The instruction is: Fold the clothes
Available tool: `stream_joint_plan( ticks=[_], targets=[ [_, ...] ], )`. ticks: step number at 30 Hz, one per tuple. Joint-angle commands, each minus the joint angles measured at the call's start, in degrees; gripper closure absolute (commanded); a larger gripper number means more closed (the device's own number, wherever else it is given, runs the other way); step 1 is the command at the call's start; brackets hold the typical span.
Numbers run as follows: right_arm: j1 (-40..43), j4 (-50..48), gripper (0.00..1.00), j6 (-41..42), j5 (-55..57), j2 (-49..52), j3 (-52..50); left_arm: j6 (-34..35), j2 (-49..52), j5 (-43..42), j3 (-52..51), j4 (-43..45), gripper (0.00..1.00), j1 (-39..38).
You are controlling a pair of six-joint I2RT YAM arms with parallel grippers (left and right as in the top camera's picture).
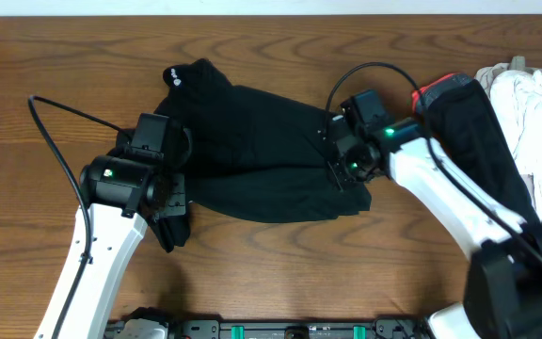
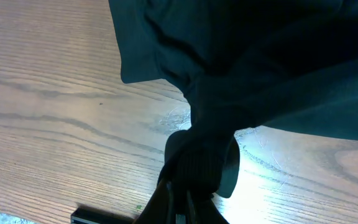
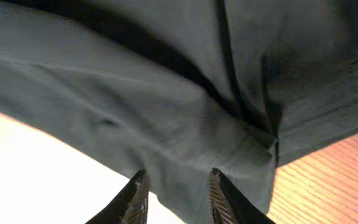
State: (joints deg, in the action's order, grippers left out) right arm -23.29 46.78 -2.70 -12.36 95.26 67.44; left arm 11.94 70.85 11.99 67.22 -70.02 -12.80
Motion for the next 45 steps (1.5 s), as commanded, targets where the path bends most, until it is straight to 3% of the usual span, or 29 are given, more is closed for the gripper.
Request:
stream_joint_plan(
  ticks=[1,21,32,45],
  targets=[
    [-1.4,0.8,0.67,-1.9,-2.3,-3.8,0.9,-0.4,-0.4,0.4,1.4,0.1,0.94,0.3],
    [-3.7,2.0,0.65,-1.3,1.6,6.8,-1.6,-0.4,-0.4,0.5,1.4,0.1,0.94,0.3],
    [-4.6,-3.3,0.50,-1.7,3.8,7.5,-3.3,-0.4,-0.4,0.5,1.4,0.3,0.94,0.3],
    [-4.7,-8.0,0.50,-1.6,4.0,9.5,-4.2,-0.4,-0.4,0.5,1.4,0.3,0.94,0.3]
  ],
)
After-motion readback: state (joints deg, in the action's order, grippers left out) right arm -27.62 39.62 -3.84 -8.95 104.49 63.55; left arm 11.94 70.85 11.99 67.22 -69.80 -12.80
